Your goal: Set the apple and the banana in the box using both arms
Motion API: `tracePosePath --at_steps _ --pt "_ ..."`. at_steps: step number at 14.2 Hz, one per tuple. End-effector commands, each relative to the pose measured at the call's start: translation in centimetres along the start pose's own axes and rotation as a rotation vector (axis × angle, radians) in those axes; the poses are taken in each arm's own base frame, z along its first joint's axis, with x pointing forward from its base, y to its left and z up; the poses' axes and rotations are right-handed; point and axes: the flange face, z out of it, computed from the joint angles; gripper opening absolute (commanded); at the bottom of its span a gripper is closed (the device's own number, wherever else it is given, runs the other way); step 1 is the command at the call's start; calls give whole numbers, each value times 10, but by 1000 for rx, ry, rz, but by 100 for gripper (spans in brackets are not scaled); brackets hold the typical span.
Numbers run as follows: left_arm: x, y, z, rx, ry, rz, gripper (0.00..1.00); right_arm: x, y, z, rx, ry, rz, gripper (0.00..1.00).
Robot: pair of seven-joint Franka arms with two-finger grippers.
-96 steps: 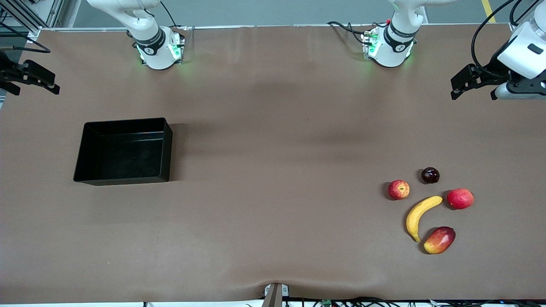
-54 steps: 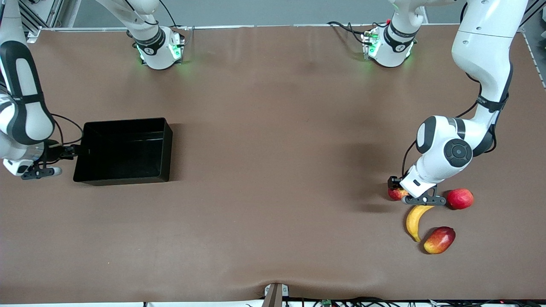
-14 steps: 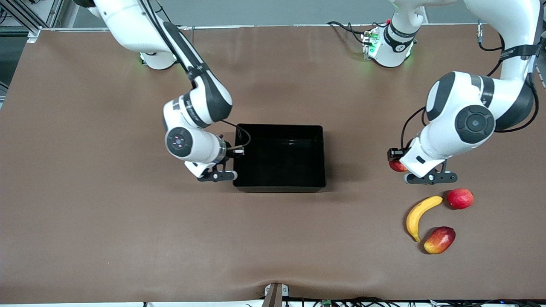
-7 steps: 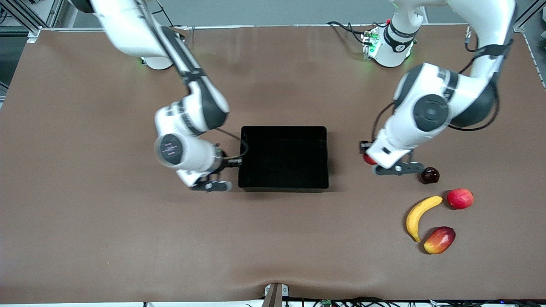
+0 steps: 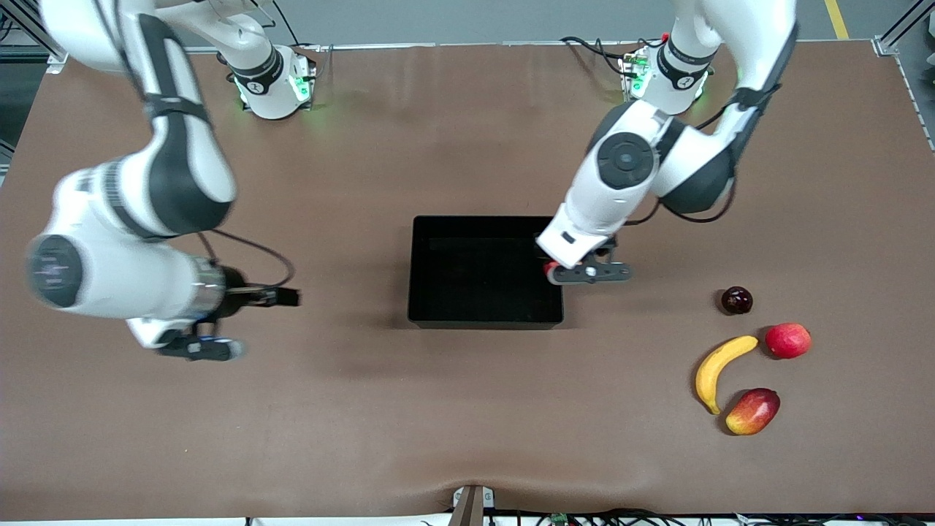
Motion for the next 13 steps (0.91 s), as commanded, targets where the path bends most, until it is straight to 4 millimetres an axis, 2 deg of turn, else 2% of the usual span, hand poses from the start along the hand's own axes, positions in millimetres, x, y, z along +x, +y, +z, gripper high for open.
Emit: tracePosePath --at_steps 1,3,4,7,10,11,13 --pt "-14 27 21 5 46 -11 0 -21 46 -72 9 57 -11 100" --pt "-22 44 43 21 76 -4 0 -40 95 -112 9 86 10 100" --pt "-30 56 57 20 78 -5 0 -52 111 -130 12 86 13 100" --pt "-36 57 96 68 78 -18 0 -106 140 -174 -61 65 36 100" --pt "-45 54 118 73 61 -13 0 -172 157 -189 -89 88 54 100" --pt "-47 54 123 77 53 -19 0 -186 166 -185 -96 110 61 100" --pt "-50 54 134 82 38 -41 0 -193 178 -173 -124 163 21 100"
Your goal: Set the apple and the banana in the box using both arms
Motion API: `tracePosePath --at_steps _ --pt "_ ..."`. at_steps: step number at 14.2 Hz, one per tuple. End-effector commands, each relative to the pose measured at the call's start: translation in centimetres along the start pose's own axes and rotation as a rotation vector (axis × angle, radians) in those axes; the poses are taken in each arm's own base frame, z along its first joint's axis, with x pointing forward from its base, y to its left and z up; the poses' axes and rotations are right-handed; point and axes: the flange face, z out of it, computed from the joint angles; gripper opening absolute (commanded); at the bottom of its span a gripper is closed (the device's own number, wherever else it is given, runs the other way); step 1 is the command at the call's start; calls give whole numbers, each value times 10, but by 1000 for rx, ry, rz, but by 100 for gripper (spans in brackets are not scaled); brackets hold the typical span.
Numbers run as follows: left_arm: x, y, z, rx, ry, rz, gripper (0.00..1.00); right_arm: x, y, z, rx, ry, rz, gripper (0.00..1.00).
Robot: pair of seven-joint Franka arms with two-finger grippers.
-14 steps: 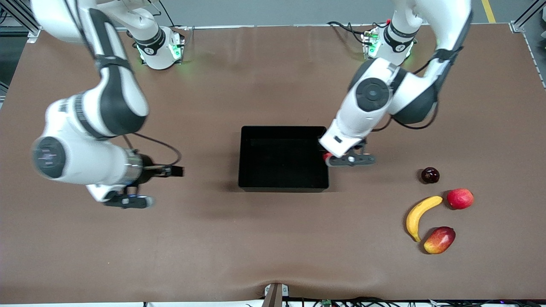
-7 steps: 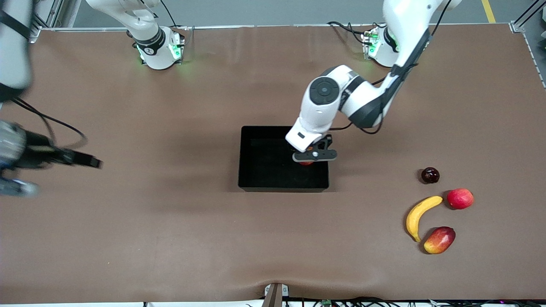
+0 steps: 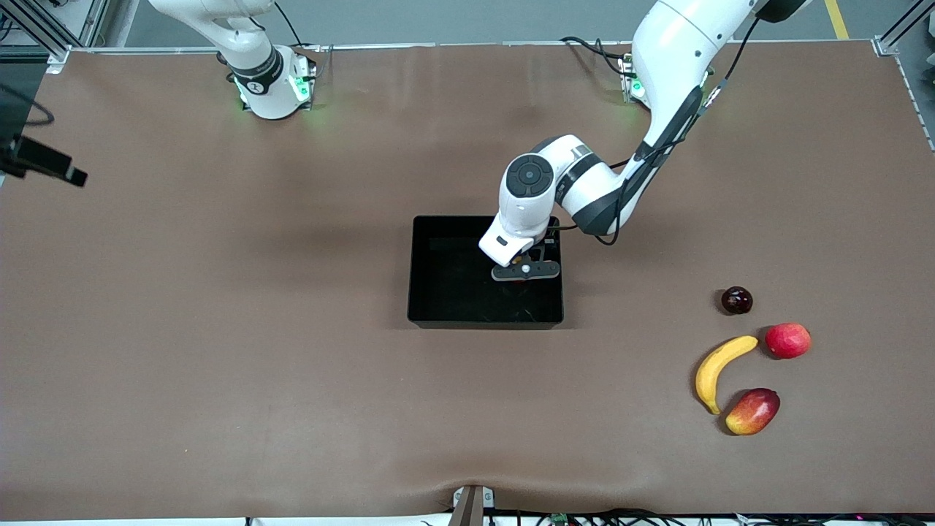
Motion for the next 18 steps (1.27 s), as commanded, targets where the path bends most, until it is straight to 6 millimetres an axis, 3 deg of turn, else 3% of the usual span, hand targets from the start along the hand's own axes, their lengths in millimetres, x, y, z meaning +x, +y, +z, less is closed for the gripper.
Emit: tracePosePath --at_steps 1,4,7,16,17,18 --pt "-9 5 7 5 12 -20 0 -29 16 29 -21 13 -71 100" --pt "-15 10 14 8 2 -43 0 -32 18 26 -27 25 -95 100" --pt "-18 13 14 7 -1 -52 0 -22 3 11 -115 78 -217 100" --pt "-35 15 25 27 -21 -87 0 -16 3 17 -101 71 -219 100" --pt "-35 16 25 28 -20 -86 6 -16 3 17 -101 70 -219 100" --pt "-35 15 25 29 -18 -73 22 -16 4 17 -100 70 -217 100"
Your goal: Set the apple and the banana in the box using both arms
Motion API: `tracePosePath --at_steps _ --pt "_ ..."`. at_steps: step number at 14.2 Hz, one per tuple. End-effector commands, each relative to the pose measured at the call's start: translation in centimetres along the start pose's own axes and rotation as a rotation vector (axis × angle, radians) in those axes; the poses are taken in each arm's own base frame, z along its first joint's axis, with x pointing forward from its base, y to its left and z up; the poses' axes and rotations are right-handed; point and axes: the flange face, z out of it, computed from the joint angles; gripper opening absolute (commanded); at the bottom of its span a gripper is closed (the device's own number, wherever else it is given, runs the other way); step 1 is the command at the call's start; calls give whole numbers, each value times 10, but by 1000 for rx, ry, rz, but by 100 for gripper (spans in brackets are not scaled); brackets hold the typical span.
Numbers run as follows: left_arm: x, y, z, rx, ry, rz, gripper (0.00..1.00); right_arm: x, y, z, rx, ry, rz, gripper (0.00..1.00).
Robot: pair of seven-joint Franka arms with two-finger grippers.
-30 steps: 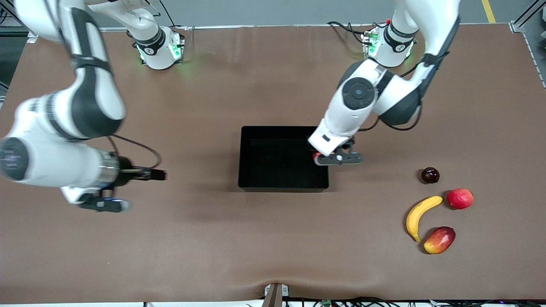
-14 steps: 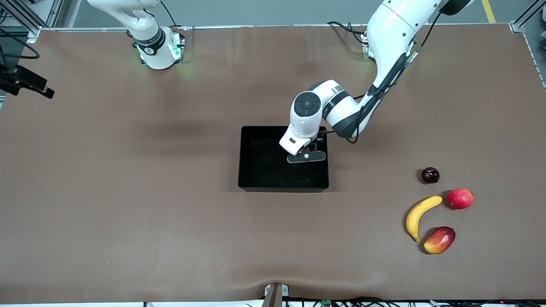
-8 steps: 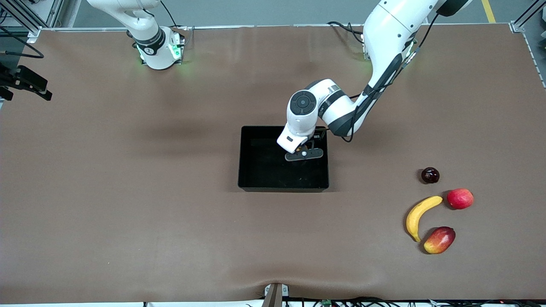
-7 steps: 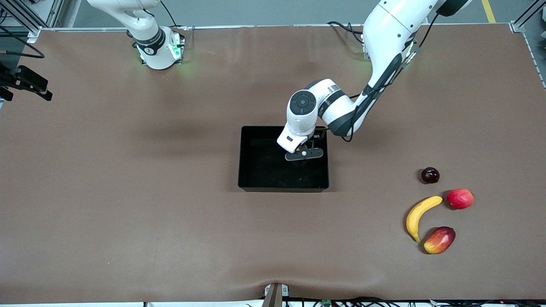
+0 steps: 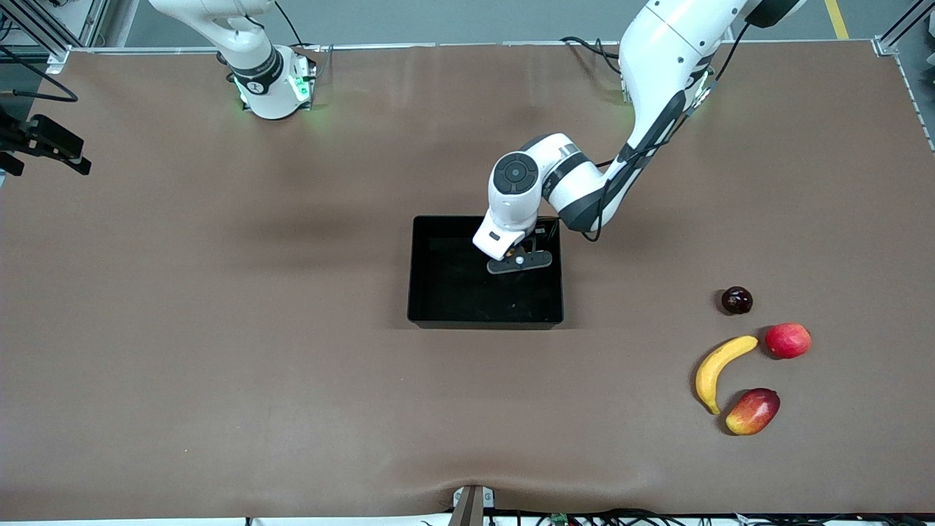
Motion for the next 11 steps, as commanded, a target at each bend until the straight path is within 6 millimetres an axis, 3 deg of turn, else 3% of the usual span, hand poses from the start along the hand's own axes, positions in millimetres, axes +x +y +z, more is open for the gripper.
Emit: tracePosePath --at_steps 1,2,4,7,11 --pt "-8 0 4 9 16 8 67 1 -1 -4 -16 1 -12 100" --pt "-8 2 2 5 22 9 100 1 -2 -3 -16 -1 -13 100" --pt "-7 3 -9 3 34 12 100 2 -3 -4 -15 2 -15 100" --pt "7 -6 -48 -17 82 32 100 1 -1 -2 3 -4 -6 100" --pt "59 -50 -96 -39 132 8 100 1 -1 -1 3 -8 -6 100"
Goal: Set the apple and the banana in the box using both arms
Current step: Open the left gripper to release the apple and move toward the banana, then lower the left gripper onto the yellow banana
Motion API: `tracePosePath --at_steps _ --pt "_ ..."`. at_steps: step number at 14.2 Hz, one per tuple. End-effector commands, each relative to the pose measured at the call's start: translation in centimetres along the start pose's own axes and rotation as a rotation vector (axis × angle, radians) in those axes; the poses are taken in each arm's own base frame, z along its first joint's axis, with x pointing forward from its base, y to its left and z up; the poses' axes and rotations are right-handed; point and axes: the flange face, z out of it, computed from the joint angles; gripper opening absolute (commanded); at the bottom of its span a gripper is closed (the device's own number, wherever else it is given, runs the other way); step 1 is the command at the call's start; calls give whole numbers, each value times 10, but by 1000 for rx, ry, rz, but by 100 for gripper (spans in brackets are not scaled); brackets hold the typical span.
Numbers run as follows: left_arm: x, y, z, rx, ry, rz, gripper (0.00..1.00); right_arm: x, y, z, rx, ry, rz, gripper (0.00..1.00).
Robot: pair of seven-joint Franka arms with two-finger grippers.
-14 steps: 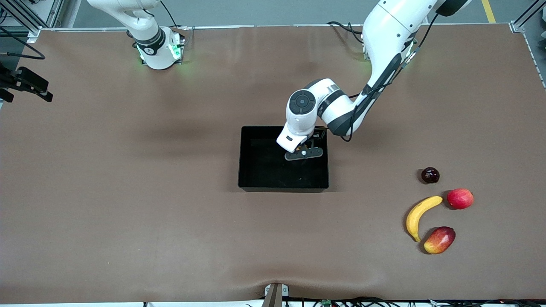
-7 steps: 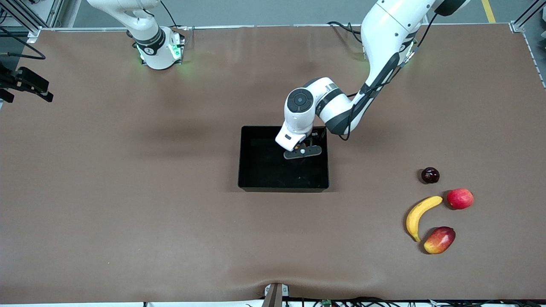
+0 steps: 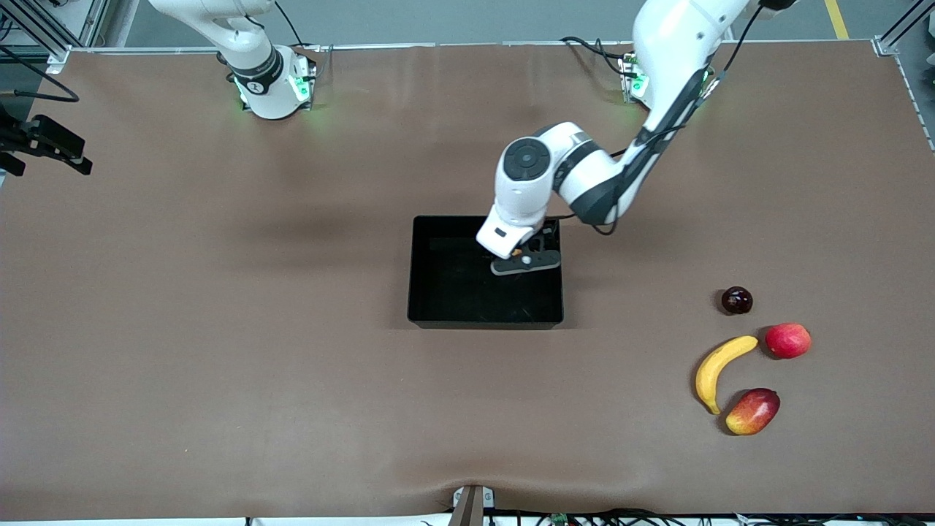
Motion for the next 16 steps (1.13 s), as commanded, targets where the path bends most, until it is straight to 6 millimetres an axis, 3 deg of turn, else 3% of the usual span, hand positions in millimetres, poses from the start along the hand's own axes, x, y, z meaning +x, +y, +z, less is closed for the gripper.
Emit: tracePosePath --at_steps 1,4,7,10,14,16 --pt "43 -44 -32 10 21 20 100 0 1 -2 2 -3 -2 100" --pt "98 -96 -53 -50 -6 67 100 0 -1 -2 2 -5 -5 100" --pt "139 -157 -55 -39 -20 188 100 0 0 -1 3 -8 -4 100" --pt "160 -202 -33 -35 -45 318 100 -1 4 0 5 -14 4 100" --pt "191 -283 -2 -39 -72 451 100 -1 2 0 5 -12 1 100" --pt "198 -305 6 -38 -68 497 100 -1 3 0 5 -12 2 100"
